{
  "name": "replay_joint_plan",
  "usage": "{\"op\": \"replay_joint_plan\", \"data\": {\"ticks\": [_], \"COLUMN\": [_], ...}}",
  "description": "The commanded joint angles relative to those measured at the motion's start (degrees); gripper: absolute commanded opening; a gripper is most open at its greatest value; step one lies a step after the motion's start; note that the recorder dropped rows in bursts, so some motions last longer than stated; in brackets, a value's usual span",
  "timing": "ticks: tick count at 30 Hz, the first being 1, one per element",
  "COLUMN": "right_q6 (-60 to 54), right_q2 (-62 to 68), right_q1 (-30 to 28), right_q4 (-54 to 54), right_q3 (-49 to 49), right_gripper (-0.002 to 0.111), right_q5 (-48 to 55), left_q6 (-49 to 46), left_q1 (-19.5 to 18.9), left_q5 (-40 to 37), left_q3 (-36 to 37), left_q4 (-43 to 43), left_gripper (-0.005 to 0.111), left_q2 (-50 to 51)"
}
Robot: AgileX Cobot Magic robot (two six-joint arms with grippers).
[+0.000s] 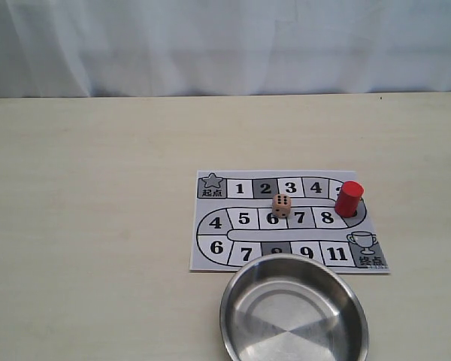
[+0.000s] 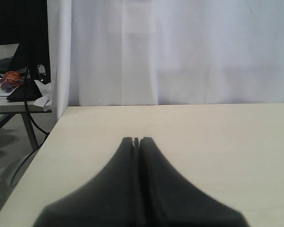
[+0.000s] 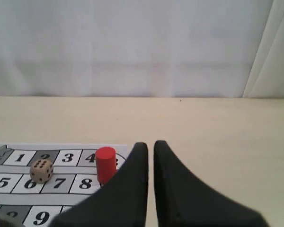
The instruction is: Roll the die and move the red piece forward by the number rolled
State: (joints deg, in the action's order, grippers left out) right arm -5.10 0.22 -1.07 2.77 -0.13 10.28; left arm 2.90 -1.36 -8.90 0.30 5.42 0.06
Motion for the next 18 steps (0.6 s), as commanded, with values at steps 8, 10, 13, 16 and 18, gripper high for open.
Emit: {"op": "replay_joint_plan", "data": {"ticks": [8,10,13,16,18], "right_q6": [-0.1,-0.1,-0.1,-0.1,-0.1], "right_q2": [-0.2,-0.2,-0.2,-0.2,-0.2], "right_q1": [-0.2,-0.2,-0.2,-0.2,-0.2], "right_q4": [-0.2,-0.2,-0.2,-0.2,-0.2], "right_q3": [0.1,0.1,0.1,0.1,0.1], "right_gripper": [0.004,0.004,0.004,0.004,0.004], "right_q5": [2.0,2.0,2.0,2.0,2.0], "left_q6": [0.1,0.1,0.1,0.1,0.1], "left_q1": [0.0,0.0,0.0,0.0,0.0], "left_q5": [0.8,0.6,0.6,0.6,0.6], "left_q3": [-0.3,-0.3,-0.3,-0.3,-0.3], "left_q4": [-0.1,-0.1,-0.1,-0.1,-0.1], "left_gripper": [0.0,0.0,0.0,0.0,0.0], "left_q2": [-0.1,-0.1,-0.1,-0.1,-0.1]}}
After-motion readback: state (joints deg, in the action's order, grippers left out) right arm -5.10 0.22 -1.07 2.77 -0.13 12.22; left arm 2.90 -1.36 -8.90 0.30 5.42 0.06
